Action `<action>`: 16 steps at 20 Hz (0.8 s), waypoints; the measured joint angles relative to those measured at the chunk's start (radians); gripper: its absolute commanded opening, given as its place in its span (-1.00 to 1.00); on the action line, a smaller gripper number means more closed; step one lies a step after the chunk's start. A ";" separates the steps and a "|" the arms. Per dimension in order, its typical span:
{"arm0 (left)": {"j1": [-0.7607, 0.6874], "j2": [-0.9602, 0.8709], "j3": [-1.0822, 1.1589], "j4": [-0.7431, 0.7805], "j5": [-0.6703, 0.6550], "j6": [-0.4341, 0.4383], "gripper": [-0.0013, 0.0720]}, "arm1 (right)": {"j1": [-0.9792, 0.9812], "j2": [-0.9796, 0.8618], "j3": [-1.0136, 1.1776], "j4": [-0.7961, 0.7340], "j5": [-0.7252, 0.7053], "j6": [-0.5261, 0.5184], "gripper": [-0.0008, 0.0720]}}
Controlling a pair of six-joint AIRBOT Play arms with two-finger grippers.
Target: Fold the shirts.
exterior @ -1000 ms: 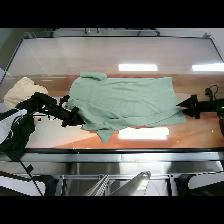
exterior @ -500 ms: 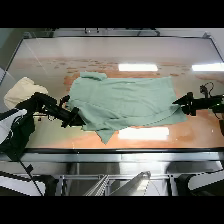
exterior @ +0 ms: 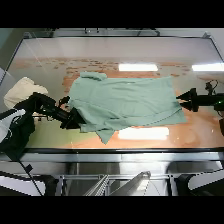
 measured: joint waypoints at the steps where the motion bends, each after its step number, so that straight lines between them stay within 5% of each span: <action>1: 0.015 0.000 0.000 -0.003 0.033 -0.002 1.00 | -0.002 -0.002 0.021 -0.015 -0.006 -0.001 0.26; 6: 0.108 0.015 0.037 0.000 0.185 -0.046 1.00 | 0.013 -0.059 0.219 -0.024 -0.014 -0.003 0.28; 9: 0.183 0.056 0.125 0.000 0.193 -0.068 1.00 | 0.047 -0.145 0.386 -0.024 -0.008 0.000 0.47; 16: 0.301 0.049 0.372 0.000 -0.052 -0.121 0.95 | 0.128 -0.389 0.740 -0.023 -0.008 0.117 0.46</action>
